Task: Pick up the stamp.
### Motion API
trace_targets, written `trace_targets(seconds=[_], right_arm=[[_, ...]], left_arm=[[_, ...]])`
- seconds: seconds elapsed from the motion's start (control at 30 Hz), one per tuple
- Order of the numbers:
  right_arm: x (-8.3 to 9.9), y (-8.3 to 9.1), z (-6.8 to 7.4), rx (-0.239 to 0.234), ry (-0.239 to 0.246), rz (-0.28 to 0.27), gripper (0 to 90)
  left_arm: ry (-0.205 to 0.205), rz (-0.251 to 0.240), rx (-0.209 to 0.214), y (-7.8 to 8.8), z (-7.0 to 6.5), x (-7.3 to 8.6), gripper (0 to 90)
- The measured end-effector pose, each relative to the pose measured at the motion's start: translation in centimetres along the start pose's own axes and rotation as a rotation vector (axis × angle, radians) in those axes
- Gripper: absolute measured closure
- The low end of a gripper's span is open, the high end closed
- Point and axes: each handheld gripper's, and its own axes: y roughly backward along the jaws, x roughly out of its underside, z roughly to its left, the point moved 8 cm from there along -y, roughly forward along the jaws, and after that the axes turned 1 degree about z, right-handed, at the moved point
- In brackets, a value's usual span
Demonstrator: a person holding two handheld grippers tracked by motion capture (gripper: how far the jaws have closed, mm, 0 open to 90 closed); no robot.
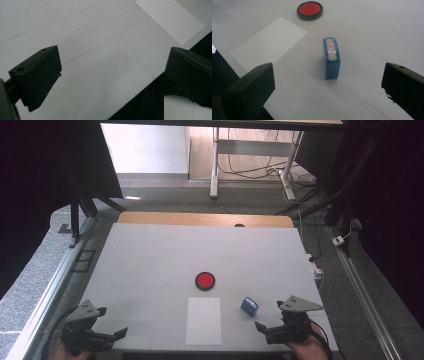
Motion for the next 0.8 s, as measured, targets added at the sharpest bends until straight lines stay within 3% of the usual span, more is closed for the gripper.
trace_targets(seconds=[0.2, 0.5, 0.8], right_arm=[[-0.4, -0.3, 0.2, -0.016, 0.028, -0.011, 0.0], [-0.7, -0.9, 0.4, -0.057, 0.020, -0.004, 0.0], [-1.2, -1.8, 0.6, -0.056, 0.037, -0.005, 0.0]], left_arm=[[-0.001, 0.000, 0.000, 0.0, 0.0, 0.0, 0.7], [-0.001, 0.001, -0.002, 0.0, 0.0, 0.0, 0.7], [-0.001, 0.003, 0.000, 0.0, 0.0, 0.0, 0.7]])
